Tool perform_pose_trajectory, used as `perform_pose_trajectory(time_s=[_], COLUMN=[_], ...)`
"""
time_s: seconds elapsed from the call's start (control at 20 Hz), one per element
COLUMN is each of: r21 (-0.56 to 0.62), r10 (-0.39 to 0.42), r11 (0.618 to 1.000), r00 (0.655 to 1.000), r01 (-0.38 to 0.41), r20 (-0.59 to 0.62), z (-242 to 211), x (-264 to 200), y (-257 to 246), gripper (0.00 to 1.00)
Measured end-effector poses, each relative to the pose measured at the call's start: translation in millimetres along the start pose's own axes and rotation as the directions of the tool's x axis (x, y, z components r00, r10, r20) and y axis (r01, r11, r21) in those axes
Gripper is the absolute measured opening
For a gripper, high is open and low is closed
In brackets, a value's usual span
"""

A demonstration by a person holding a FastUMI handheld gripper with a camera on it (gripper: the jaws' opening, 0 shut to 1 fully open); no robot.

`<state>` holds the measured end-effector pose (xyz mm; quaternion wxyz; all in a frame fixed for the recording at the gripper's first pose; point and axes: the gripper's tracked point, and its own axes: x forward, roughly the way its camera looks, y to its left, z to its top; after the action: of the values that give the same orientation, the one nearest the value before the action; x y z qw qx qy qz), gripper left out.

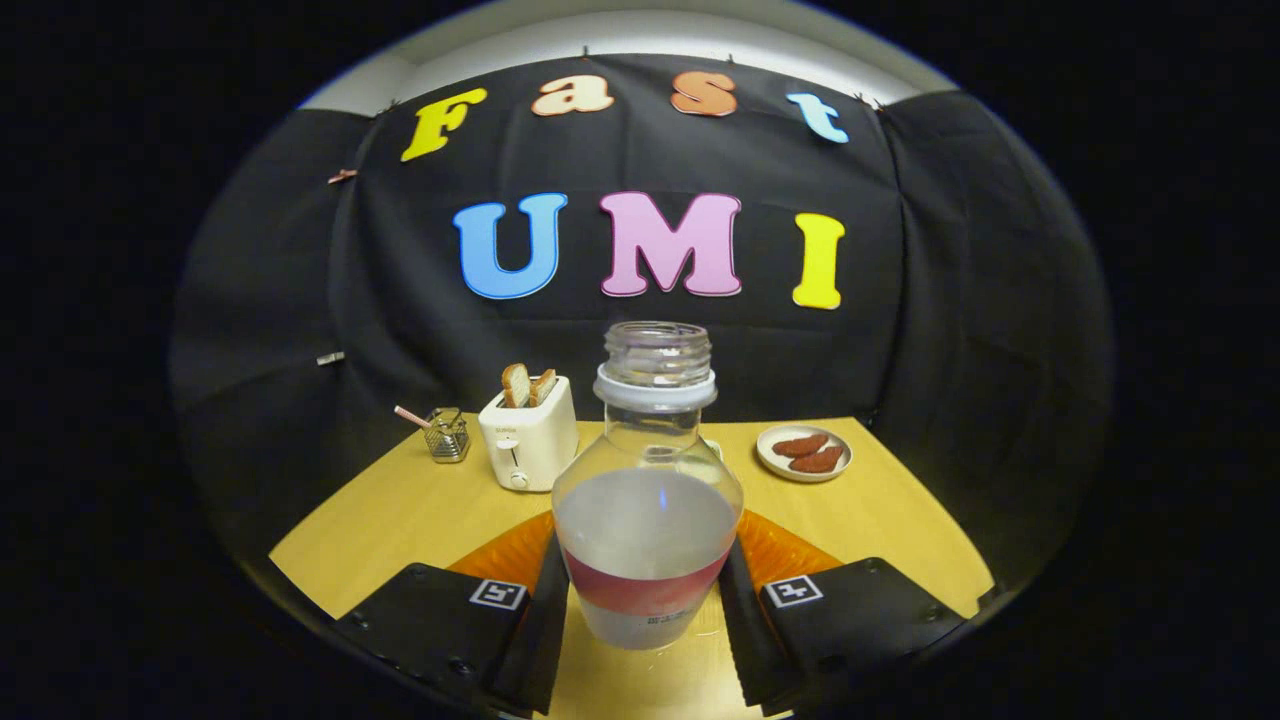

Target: Take the bottle from table, then pour the juice into the cup, finally place the bottle on the coaster

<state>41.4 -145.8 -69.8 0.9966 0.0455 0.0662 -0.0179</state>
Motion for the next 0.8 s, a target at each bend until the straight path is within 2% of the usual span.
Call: perform_pose_trajectory(time_s=[0.2,0.5,0.6,0.8], r21=[-0.063,-0.108,-0.124,-0.116], r10=[-0.021,-0.141,-0.178,-0.200], r11=[0.998,0.982,0.974,0.971], r00=[0.999,0.985,0.978,0.977], r01=[0.023,0.152,0.191,0.207], r20=[0.038,0.100,0.107,0.069], z=[9,9,0,-43], x=[37,130,164,225], y=[11,15,18,26], gripper=[0.71,0.71,0.71,0.72])
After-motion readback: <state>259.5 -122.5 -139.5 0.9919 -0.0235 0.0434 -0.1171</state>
